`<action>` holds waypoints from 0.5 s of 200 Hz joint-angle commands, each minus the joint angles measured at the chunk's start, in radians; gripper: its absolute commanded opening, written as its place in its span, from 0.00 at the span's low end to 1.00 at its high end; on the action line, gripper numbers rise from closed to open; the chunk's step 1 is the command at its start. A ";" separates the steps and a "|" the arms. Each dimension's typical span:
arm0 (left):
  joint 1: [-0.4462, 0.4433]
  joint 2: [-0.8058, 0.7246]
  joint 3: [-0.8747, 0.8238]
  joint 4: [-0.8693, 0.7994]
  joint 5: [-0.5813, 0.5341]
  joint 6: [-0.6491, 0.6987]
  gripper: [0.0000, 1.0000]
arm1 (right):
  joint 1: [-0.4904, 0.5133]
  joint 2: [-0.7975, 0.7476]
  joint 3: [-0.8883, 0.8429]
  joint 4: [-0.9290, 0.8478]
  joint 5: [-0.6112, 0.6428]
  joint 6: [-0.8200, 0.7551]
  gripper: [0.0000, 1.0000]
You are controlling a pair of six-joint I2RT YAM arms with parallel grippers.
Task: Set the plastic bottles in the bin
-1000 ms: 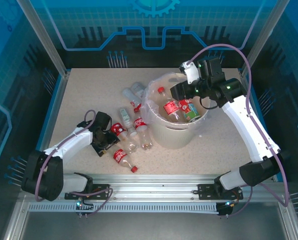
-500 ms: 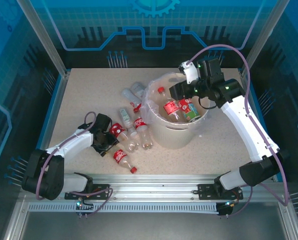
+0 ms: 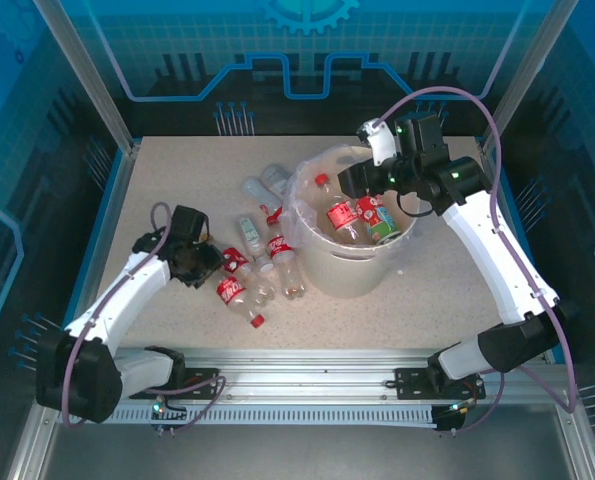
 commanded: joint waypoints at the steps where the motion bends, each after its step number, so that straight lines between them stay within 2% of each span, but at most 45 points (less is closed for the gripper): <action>1: 0.025 -0.027 0.123 -0.066 -0.005 0.126 0.43 | 0.011 -0.018 0.054 0.002 -0.006 0.007 0.69; 60: 0.028 0.008 0.481 0.016 0.085 0.325 0.34 | 0.108 0.016 0.155 -0.035 0.010 -0.011 0.71; 100: 0.028 0.061 0.768 0.058 0.143 0.402 0.25 | 0.119 0.013 0.170 -0.022 0.032 -0.012 0.71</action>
